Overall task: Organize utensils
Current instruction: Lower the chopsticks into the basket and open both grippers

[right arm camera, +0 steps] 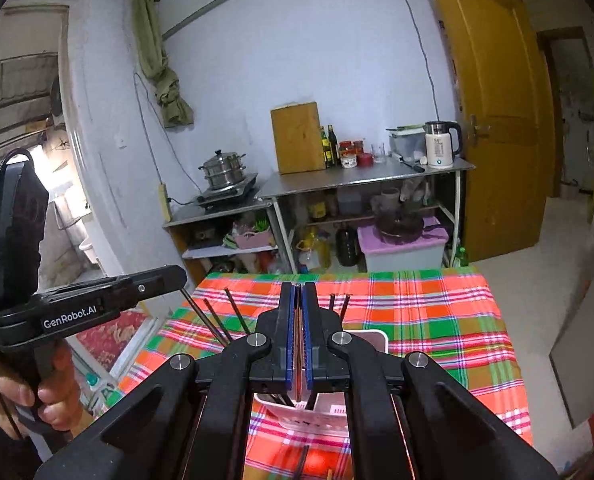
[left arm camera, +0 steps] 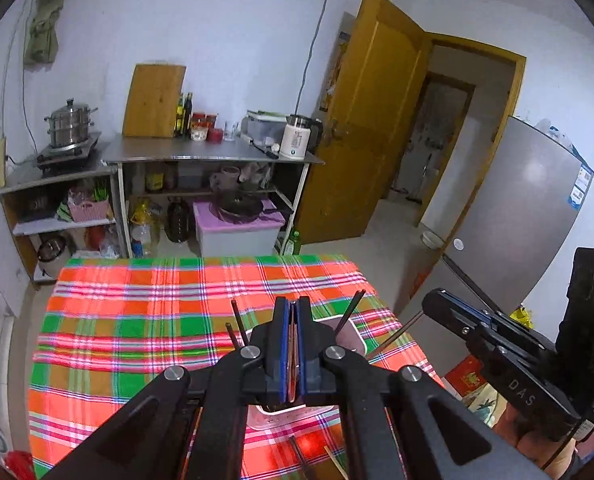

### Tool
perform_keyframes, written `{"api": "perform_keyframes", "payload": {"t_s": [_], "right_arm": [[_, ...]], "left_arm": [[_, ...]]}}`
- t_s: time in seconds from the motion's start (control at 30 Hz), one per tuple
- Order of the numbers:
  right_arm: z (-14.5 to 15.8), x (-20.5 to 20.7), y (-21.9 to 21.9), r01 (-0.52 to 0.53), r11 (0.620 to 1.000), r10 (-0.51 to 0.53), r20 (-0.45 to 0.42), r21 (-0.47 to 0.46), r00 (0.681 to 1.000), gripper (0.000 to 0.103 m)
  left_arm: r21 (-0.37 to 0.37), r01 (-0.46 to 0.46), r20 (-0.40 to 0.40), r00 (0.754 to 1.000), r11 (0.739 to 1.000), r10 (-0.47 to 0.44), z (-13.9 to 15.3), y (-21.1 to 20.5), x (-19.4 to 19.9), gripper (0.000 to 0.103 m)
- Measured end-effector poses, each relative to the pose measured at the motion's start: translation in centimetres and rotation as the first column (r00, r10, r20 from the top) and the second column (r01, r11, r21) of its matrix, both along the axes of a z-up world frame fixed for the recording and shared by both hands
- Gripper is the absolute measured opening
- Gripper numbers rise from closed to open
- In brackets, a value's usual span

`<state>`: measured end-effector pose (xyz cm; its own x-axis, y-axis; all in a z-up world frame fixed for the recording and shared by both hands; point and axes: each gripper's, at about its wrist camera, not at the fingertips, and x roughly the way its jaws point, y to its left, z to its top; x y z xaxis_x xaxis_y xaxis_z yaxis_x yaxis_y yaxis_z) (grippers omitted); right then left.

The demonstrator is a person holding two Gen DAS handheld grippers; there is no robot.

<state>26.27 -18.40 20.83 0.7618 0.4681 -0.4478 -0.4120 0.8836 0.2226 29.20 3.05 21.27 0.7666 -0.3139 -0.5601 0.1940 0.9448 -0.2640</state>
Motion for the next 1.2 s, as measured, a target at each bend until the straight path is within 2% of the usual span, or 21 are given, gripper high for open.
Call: {"api": "perform_keyframes", "payload": {"t_s": [0.3, 0.57, 0.77, 0.93, 1.2], "right_arm": [[-4.3, 2.4, 0.8, 0.000, 1.000, -0.002, -0.074, -0.025, 0.997, 0.003], [-7.6, 3.6, 1.1, -0.012, 0.999, 0.007, -0.142, -0.040, 0.990, 0.003], [-7.7, 3.8, 1.2, -0.023, 0.999, 0.018, -0.152, -0.031, 0.988, 0.004], [-7.1, 3.2, 0.9, -0.021, 0.999, 0.016, -0.132, -0.033, 0.991, 0.009], [-5.4, 0.7, -0.5, -0.003, 1.000, 0.002, -0.098, -0.008, 0.995, 0.010]], "left_arm": [[-0.013, -0.019, -0.074, 0.997, 1.000, 0.018, -5.3, 0.6, 2.2, 0.003], [-0.009, -0.009, -0.110, 0.994, 1.000, 0.008, -8.2, 0.7, 3.2, 0.003], [0.011, -0.008, -0.094, 0.996, 1.000, 0.009, -8.4, 0.6, 2.6, 0.003], [0.034, -0.018, -0.062, 0.998, 0.999, 0.020, -7.6, 0.5, 1.6, 0.004], [0.004, -0.034, -0.008, 0.999, 0.999, 0.034, -5.6, 1.5, -1.2, 0.004]]}}
